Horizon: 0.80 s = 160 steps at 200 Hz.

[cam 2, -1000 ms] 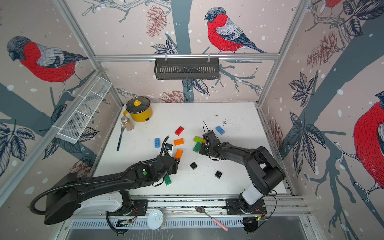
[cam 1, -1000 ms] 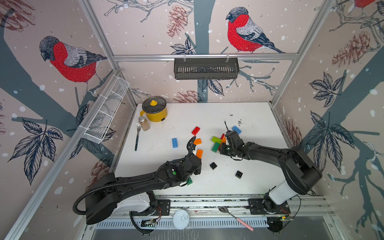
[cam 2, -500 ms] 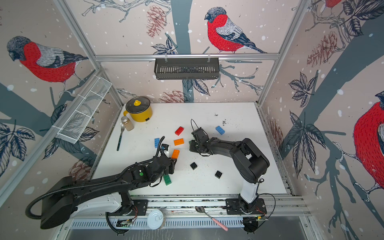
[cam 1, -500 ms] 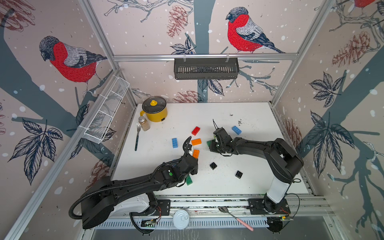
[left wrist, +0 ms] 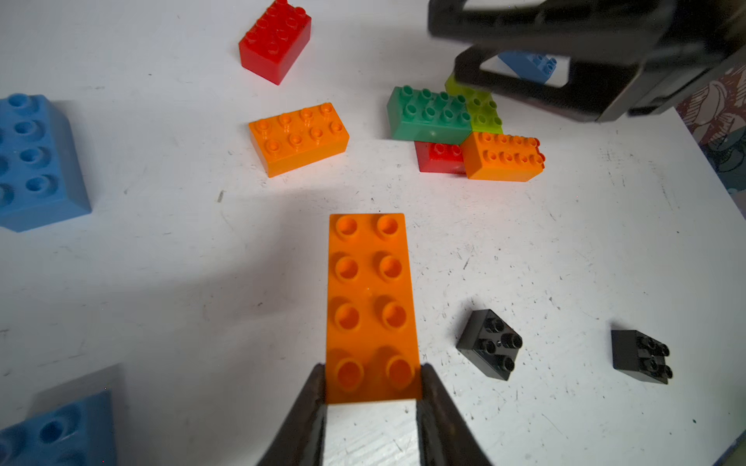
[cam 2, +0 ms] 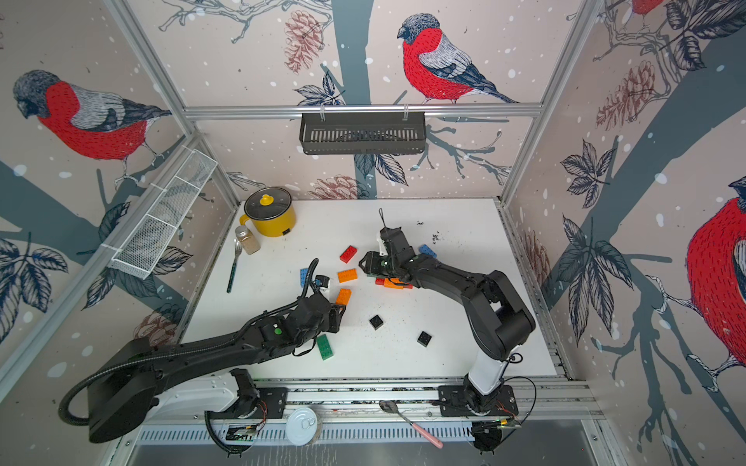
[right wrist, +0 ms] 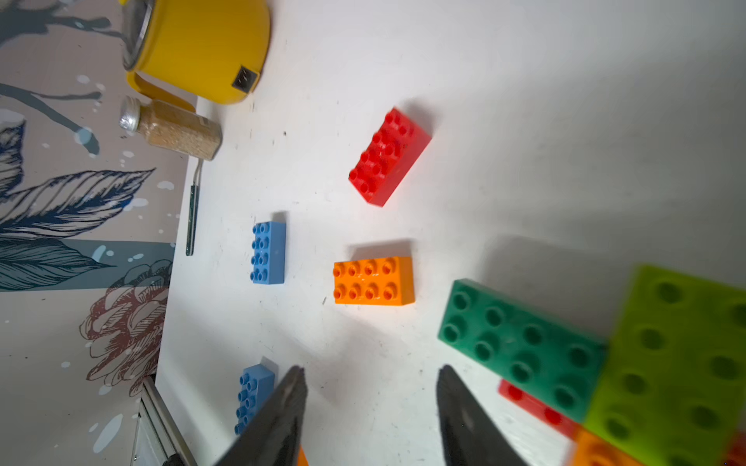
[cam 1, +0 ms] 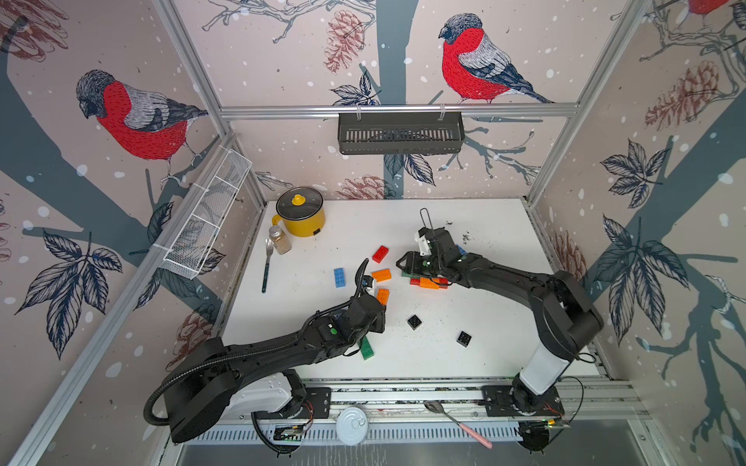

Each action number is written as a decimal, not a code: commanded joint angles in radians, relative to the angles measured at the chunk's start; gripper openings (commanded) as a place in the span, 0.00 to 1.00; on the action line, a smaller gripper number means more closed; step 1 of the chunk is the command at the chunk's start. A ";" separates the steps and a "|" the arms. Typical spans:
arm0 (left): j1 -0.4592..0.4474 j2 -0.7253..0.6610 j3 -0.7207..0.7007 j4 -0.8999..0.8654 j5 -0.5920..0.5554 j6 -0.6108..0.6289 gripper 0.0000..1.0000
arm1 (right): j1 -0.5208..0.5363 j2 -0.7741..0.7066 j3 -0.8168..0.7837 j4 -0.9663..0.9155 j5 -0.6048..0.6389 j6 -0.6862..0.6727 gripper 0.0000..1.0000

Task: Assemble a small pinwheel with lego
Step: Adjust the lego brick at the center of the board, then assemble the lego brick with the lego brick.

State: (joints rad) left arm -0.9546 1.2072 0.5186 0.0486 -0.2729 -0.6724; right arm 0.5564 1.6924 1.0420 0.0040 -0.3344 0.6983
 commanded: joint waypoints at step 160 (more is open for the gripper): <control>0.043 0.460 0.288 0.200 0.054 0.148 0.15 | -0.240 0.071 -0.149 0.110 -0.296 -0.105 0.99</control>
State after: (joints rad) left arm -0.9188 1.6413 0.7792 0.2047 -0.2119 -0.5739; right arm 0.3111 1.7844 0.9104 0.0925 -0.5945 0.5774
